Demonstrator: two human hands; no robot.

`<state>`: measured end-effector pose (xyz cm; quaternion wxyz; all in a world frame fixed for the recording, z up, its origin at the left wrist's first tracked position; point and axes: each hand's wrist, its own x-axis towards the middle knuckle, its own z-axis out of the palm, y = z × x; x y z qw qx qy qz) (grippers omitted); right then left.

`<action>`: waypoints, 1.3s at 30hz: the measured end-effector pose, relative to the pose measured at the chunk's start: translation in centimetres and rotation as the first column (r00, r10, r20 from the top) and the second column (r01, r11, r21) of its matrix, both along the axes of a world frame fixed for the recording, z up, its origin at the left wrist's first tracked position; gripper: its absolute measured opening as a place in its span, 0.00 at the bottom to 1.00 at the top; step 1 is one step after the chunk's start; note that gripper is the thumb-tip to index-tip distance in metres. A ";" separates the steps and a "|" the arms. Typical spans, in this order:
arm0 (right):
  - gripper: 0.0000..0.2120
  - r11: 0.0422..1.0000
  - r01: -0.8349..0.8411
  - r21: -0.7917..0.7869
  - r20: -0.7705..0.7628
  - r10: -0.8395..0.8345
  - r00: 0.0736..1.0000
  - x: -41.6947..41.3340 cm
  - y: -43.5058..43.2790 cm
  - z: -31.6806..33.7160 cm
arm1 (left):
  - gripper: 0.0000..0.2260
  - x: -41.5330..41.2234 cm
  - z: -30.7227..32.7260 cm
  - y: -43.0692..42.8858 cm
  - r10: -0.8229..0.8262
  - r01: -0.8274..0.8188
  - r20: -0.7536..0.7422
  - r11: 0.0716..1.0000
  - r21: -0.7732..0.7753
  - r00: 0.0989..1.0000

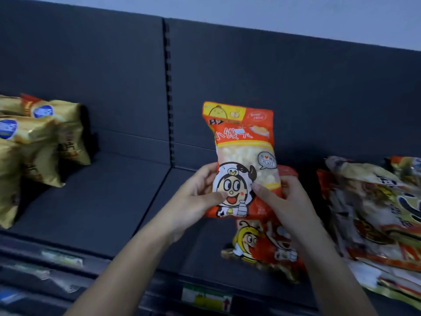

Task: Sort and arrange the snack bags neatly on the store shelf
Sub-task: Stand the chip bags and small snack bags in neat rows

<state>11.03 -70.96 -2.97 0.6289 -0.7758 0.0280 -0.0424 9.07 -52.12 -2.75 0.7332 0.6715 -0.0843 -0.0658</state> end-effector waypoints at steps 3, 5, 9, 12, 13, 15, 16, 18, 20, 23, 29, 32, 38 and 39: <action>0.32 0.985 -0.119 0.124 -0.019 0.123 0.992 0.9 3.9 -0.6 | 0.23 0.0 -0.6 4.3 0.095 -0.104 0.106 0.992 0.074 0.990; 0.26 0.971 -0.217 0.097 -0.012 0.219 0.976 1.6 7.2 -1.2 | 0.23 0.2 -1.4 7.3 0.162 -0.185 0.154 0.972 0.148 0.975; 0.20 0.941 -0.321 0.112 -0.018 0.325 0.946 2.9 14.8 -3.7 | 0.24 1.4 -3.5 13.3 0.189 -0.234 0.185 0.935 0.265 0.964; 0.20 0.937 -0.321 0.139 -0.013 0.326 0.945 4.0 20.4 -5.6 | 0.28 2.4 -4.9 18.4 0.202 -0.242 0.164 0.927 0.286 0.966; 0.21 0.939 -0.319 0.133 -0.011 0.323 0.946 4.4 22.2 -6.1 | 0.28 2.8 -5.4 20.1 0.212 -0.247 0.149 0.926 0.284 0.966; 0.20 0.948 -0.308 0.076 0.004 0.309 0.951 5.2 25.2 -7.2 | 0.25 3.8 -6.6 23.4 0.228 -0.252 0.111 0.919 0.303 0.967; 0.20 0.957 -0.288 0.043 0.015 0.288 0.958 5.5 26.3 -7.8 | 0.24 4.4 -7.2 24.9 0.224 -0.244 0.096 0.910 0.334 0.970; 0.18 0.975 -0.218 0.030 0.037 0.217 0.975 6.1 28.0 -8.6 | 0.18 5.5 -7.9 27.2 0.194 -0.205 0.072 0.867 0.455 0.978; 0.19 0.989 -0.143 0.028 0.062 0.141 0.988 6.5 29.1 -9.1 | 0.14 6.5 -8.7 28.6 0.178 -0.188 0.072 0.803 0.566 0.981; 0.20 0.996 -0.089 0.000 0.091 0.089 0.992 7.0 30.0 -9.1 | 0.11 7.8 -9.6 29.3 0.197 -0.230 0.122 0.753 0.616 0.973; 0.20 0.991 -0.051 -0.121 0.153 0.070 0.986 10.5 30.9 -9.2 | 0.13 12.0 -10.5 29.0 0.304 -0.402 0.263 0.687 0.606 0.916; 0.18 0.977 -0.039 -0.209 0.140 0.069 0.988 12.8 31.2 -9.9 | 0.13 13.9 -10.6 28.9 0.325 -0.443 0.302 0.624 0.643 0.896; 0.21 0.965 -0.001 -0.261 0.115 0.032 0.993 14.6 31.9 -11.0 | 0.14 15.4 -11.4 29.2 0.384 -0.499 0.322 0.611 0.614 0.865; 0.20 0.970 0.003 -0.244 0.110 0.024 0.994 14.6 31.9 -11.2 | 0.15 15.5 -11.6 29.2 0.392 -0.506 0.324 0.605 0.614 0.861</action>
